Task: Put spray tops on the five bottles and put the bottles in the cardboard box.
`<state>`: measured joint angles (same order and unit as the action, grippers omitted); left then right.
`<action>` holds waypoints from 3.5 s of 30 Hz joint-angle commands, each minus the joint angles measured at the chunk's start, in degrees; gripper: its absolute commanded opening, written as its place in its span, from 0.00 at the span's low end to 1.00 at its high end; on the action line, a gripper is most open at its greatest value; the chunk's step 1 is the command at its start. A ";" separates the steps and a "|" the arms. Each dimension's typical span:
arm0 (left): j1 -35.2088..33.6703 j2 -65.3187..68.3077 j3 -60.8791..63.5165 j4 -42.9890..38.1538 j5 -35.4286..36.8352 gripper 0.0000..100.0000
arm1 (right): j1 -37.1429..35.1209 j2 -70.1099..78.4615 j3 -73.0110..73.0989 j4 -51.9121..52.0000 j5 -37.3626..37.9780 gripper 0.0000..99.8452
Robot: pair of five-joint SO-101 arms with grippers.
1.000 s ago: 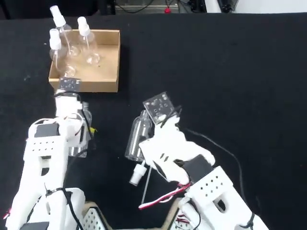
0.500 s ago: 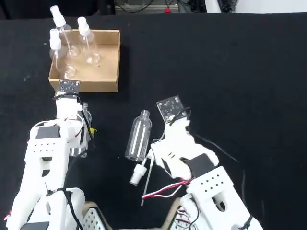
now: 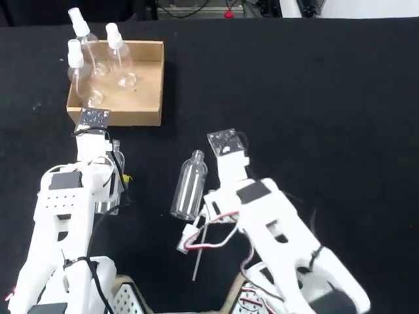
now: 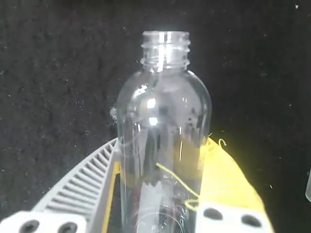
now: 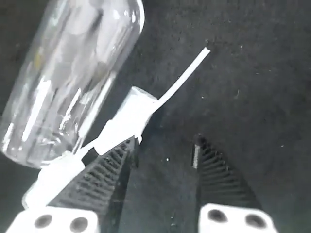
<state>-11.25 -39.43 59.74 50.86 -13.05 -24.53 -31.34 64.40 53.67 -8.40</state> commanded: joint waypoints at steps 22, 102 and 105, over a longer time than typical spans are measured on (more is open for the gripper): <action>-0.66 -1.58 -0.31 -0.70 0.62 0.19 | -5.45 2.07 -0.92 -7.38 -7.21 0.18; -1.10 -1.58 -0.31 -1.14 0.26 0.19 | -2.73 7.08 -7.08 -2.20 -11.52 0.24; -1.10 -1.58 -0.31 -1.14 0.26 0.19 | -2.46 13.76 -10.42 -1.67 -12.92 0.24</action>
<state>-11.78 -39.43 59.74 50.59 -13.05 -26.11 -22.46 58.86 51.47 -20.35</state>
